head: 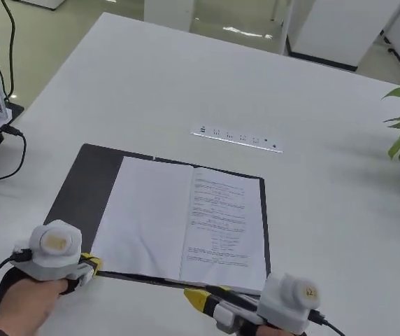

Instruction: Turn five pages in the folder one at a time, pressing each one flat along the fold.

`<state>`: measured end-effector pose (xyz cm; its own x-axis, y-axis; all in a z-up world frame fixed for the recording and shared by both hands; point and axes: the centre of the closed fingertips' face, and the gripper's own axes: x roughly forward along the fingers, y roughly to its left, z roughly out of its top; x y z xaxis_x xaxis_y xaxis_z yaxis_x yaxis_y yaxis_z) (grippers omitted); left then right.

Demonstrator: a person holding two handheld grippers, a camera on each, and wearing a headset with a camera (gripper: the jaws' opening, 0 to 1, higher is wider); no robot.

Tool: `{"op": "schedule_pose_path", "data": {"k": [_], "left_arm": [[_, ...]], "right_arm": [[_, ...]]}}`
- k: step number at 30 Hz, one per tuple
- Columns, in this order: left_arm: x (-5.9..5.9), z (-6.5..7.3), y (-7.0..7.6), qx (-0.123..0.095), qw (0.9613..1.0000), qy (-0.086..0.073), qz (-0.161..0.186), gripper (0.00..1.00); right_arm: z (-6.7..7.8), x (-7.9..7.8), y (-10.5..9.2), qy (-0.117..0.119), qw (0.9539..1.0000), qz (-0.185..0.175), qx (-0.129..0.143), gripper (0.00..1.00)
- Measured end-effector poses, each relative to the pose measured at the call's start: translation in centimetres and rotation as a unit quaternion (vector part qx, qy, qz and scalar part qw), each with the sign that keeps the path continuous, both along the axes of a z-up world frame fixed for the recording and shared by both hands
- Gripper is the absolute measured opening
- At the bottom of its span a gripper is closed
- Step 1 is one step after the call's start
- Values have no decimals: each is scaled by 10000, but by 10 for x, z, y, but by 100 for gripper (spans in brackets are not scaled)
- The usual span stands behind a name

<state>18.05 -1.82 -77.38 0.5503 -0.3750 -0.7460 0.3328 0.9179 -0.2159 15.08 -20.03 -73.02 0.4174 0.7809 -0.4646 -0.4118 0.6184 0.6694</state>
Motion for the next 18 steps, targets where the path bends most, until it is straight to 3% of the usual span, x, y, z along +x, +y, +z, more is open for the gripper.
{"op": "schedule_pose_path", "data": {"k": [4,9,16,18], "left_arm": [[-3,5,-1,84,9999,70,0,0],[0,2,0,57,10000,5,21,0],[5,-1,-1,45,10000,-26,73,0],[7,-2,-1,10,9999,59,140,0]], "right_arm": [[-4,3,1,62,9999,135,-62,39],[-6,12,5,49,9995,296,-95,37],[-5,39,12,-97,9985,516,-157,34],[-5,47,13,-151,9982,555,-182,32]]}}
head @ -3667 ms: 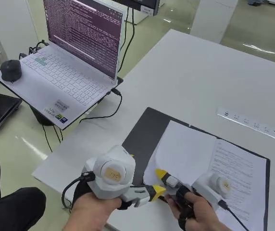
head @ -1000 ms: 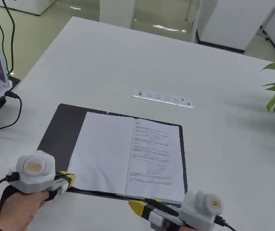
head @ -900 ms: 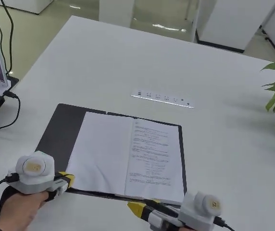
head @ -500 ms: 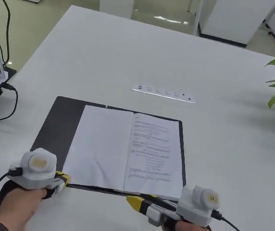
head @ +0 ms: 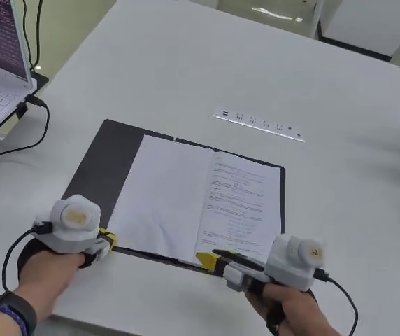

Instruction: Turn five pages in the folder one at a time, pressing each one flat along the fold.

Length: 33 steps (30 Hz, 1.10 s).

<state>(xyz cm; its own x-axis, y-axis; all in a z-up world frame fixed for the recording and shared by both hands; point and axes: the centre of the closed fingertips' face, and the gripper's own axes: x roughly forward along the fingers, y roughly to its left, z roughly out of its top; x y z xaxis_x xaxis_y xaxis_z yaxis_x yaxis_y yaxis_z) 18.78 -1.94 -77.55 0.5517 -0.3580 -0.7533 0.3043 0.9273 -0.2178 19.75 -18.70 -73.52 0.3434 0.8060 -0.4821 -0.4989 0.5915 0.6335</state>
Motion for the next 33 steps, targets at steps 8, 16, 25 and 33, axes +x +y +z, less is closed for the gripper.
{"op": "schedule_pose_path", "data": {"k": [8,16,25,33], "left_arm": [[5,-5,2,-146,9994,262,174,0],[9,-9,5,-240,9985,386,316,0],[8,-10,4,-129,9982,448,384,0],[10,-12,7,9,9977,561,388,0]], "right_arm": [[-4,34,4,-105,9999,94,-72,27],[-9,70,11,-233,9997,-77,-10,19],[-25,104,13,-367,9988,-311,35,14],[-29,129,23,-627,9963,-580,134,8]]}}
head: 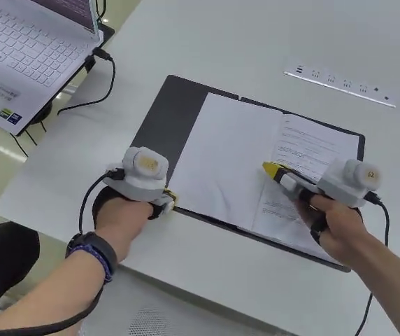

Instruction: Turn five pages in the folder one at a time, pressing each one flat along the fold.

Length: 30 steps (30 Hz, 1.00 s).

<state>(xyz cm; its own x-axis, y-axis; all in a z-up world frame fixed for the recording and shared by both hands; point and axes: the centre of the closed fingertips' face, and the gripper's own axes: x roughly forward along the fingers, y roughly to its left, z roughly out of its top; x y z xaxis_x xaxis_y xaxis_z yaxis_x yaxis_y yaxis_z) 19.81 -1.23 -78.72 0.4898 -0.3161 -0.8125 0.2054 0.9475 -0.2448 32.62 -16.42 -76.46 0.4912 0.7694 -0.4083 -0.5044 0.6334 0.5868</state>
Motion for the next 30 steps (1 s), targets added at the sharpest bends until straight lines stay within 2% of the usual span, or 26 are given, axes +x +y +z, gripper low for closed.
{"op": "schedule_pose_path", "data": {"k": [4,7,8,13,20,30], "left_arm": [[-2,1,0,-35,10000,24,73,0],[-2,-1,0,-9,10000,9,37,0],[-1,-1,1,-13,10000,16,45,0],[-1,-3,0,-60,9999,53,73,0],[0,-4,1,-120,9998,100,115,0],[0,-7,2,-13,10000,70,-2,0]], "right_arm": [[-5,5,3,-41,10000,20,35,5],[-6,6,3,-30,10000,-48,58,0],[-4,5,5,-17,9999,-42,131,0],[1,4,9,-131,9999,-34,97,0],[4,10,12,-152,9997,-107,176,0],[5,34,9,-128,9979,-511,366,0]]}}
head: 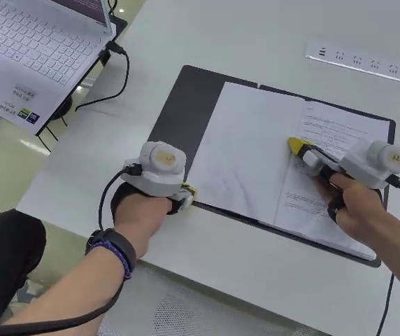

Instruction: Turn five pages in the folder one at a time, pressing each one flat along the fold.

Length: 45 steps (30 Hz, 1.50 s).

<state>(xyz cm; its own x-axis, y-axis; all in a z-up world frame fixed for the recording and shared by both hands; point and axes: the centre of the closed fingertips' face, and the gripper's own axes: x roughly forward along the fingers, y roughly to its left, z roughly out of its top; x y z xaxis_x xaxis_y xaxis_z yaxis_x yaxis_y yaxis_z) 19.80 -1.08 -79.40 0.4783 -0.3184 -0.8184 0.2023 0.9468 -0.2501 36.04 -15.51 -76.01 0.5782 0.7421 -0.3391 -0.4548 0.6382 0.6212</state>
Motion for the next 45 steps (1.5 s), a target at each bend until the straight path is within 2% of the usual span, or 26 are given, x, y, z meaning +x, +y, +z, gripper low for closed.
{"op": "schedule_pose_path", "data": {"k": [3,8,12,15,18,20,21,23,25,29,31,33,34,37,42,45], "left_arm": [[0,-1,0,-1,10000,16,-7,0],[0,-1,-1,116,9998,17,-145,0],[1,-1,0,97,9999,26,-126,0],[1,-1,0,82,9999,43,-55,0],[0,-1,-1,105,9999,12,-96,0],[0,-1,-1,103,9999,21,-119,0],[0,-1,-1,98,9999,29,-121,0],[0,-1,-1,72,9999,48,-90,0],[-1,0,-1,27,10000,52,0,0],[-2,0,0,36,10000,-4,47,0],[-1,0,0,22,10000,-23,83,0],[-2,0,1,-18,9999,-63,117,0],[-2,0,1,-52,9998,-83,146,0],[-1,0,1,-90,9998,-101,171,0],[0,0,1,-128,9998,-74,164,0],[0,0,1,-176,9997,-65,185,0]], "right_arm": [[0,7,0,49,9998,-182,93,0],[0,21,-2,28,9988,-450,186,0],[-1,30,-4,18,9978,-614,256,0],[-1,39,-6,93,9955,-820,467,0],[1,42,-5,80,9946,-901,500,0],[-1,48,-6,70,9942,-943,505,0],[-6,57,-11,65,9937,-995,511,0],[-7,60,-12,69,9932,-1034,524,0],[-15,72,-14,134,9907,-1188,647,0],[-20,82,-16,115,9896,-1291,627,0],[-17,81,-15,108,9894,-1309,616,0],[-22,90,-17,142,9882,-1371,671,0],[-15,85,-13,116,9883,-1373,648,0],[-9,84,-8,93,9881,-1417,592,0],[-4,91,-4,83,9867,-1531,537,0],[-3,97,-5,145,9829,-1686,726,0]]}}
